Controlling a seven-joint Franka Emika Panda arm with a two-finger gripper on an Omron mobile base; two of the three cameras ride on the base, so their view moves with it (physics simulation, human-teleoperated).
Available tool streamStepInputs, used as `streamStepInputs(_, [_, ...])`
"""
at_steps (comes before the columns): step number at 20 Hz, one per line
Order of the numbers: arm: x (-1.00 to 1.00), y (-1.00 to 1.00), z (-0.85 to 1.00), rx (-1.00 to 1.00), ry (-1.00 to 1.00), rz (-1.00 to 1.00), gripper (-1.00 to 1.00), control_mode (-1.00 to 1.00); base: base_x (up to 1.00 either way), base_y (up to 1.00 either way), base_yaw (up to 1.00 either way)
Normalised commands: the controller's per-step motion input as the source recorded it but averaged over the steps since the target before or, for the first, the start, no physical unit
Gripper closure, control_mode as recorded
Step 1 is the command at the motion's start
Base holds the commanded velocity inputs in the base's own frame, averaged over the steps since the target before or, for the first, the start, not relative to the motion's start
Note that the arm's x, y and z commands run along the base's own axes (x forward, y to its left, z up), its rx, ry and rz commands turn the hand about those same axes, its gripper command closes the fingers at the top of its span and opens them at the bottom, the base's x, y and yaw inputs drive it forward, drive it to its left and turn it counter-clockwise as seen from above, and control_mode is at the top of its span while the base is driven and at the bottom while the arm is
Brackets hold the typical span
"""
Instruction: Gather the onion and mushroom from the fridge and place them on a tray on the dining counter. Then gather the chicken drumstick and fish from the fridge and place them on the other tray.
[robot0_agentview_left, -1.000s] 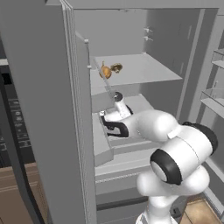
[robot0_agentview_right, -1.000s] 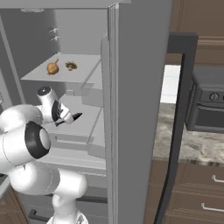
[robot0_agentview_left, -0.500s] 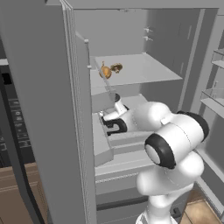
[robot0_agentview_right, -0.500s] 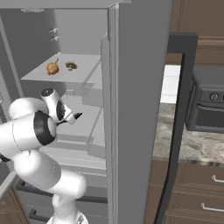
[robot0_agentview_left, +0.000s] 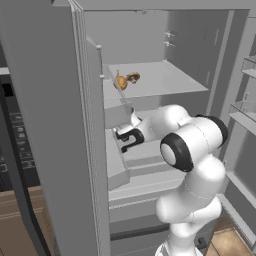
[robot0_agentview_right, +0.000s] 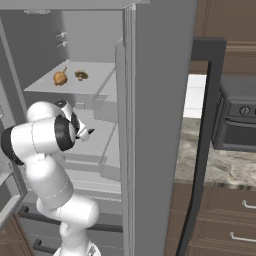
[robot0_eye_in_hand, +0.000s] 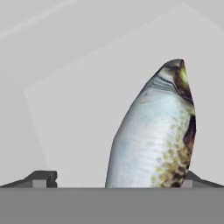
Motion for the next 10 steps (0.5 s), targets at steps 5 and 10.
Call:
streamStepInputs(5, [0.08,0.0,-0.43,0.0,0.06,0.0,1.0,-1.0,0.0,0.0,0.0])
streamStepInputs(10, [-0.02,0.0,-0.51,0.0,0.01,0.0,1.0,-1.0,0.0,0.0,0.0])
